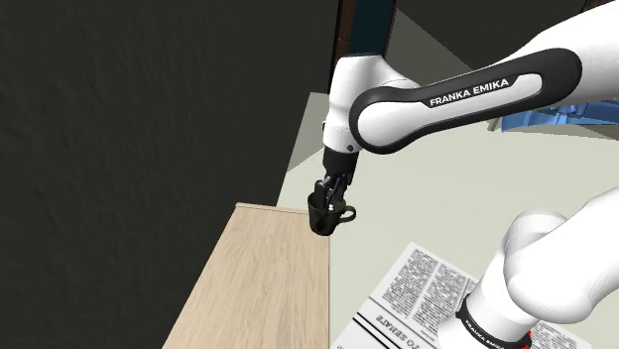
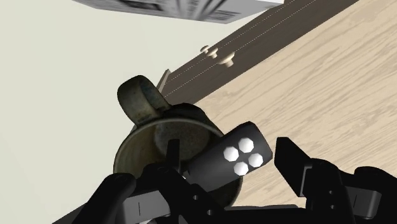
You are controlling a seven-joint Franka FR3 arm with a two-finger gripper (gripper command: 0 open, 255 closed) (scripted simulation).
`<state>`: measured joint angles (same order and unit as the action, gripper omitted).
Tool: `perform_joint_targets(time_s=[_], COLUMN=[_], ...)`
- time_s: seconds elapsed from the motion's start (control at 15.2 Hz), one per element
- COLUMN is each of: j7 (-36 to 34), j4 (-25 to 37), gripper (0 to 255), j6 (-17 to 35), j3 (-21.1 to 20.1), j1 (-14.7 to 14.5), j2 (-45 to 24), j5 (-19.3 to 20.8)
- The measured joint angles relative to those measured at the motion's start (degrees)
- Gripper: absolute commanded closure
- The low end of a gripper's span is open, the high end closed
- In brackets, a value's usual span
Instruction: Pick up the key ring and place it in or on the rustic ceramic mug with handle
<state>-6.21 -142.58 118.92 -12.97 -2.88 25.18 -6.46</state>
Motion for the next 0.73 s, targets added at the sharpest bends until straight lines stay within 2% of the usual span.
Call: perform_joint_targets(time_s=[0.4,0.73], j7=[0.0,0.12], j4=[-0.01,4.87], gripper=[0,0], j6=[0.01,-6.91], j3=[0.0,0.7], j1=[0.0,0.08], j2=[0.0,2.15], j5=[0.0,0.21])
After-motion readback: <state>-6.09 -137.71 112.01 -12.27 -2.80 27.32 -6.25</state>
